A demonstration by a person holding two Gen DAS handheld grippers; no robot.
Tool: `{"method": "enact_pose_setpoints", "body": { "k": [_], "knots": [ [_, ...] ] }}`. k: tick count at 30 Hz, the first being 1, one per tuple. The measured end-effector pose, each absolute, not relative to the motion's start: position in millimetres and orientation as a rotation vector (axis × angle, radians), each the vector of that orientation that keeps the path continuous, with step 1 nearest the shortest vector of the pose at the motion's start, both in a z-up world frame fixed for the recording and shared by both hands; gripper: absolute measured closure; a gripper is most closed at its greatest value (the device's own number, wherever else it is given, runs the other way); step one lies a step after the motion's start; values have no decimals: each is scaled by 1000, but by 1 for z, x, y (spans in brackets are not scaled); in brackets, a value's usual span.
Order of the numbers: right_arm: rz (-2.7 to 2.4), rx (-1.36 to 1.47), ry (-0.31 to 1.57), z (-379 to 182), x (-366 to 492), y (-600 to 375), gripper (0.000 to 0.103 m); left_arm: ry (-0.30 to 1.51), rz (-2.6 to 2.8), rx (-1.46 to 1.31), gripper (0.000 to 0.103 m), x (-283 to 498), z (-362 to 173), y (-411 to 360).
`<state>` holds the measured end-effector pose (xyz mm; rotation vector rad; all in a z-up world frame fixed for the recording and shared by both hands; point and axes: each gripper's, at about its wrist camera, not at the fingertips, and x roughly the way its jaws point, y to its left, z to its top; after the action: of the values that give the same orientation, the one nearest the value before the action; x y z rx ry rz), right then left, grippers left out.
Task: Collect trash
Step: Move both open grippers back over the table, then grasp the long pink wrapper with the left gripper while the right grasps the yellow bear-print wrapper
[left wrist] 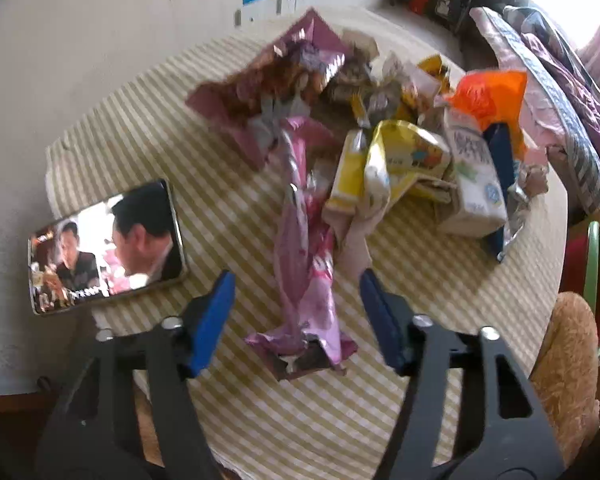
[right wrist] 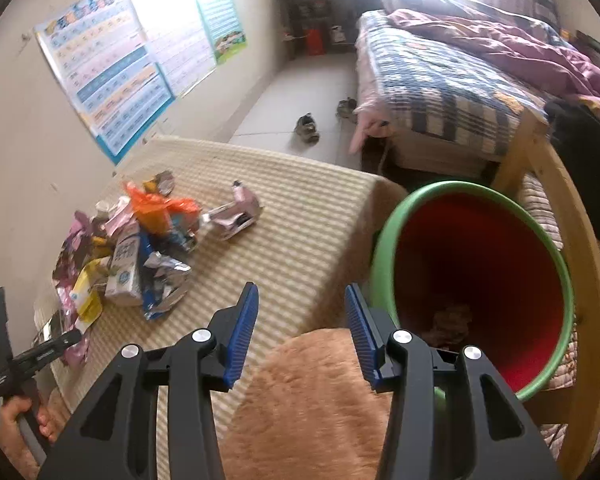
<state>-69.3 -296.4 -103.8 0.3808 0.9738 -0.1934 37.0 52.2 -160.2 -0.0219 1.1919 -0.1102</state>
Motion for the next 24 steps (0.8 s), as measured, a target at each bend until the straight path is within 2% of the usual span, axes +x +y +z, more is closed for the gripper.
{"method": "enact_pose_setpoints", "body": {
  "k": [1,3,10,15,24],
  "knots": [
    [-185,378,978,-104,-67,-293,59,1201,-125,-28,64,35,-162,52],
    [-158,371,985,-105,-62,-285,59,1204,-144,-32,72,29,-161,47],
    [-25,343,960,-99,-26,-250,59,1184,-285,24,74,-8,-142,12],
    [87,358,969,-102,12,-218,59,1215,-368,70,74,-29,-147,-7],
    [248,313,1054,-118,45,-156,59,1240,-320,18,74,-11,-153,7]
  ]
}}
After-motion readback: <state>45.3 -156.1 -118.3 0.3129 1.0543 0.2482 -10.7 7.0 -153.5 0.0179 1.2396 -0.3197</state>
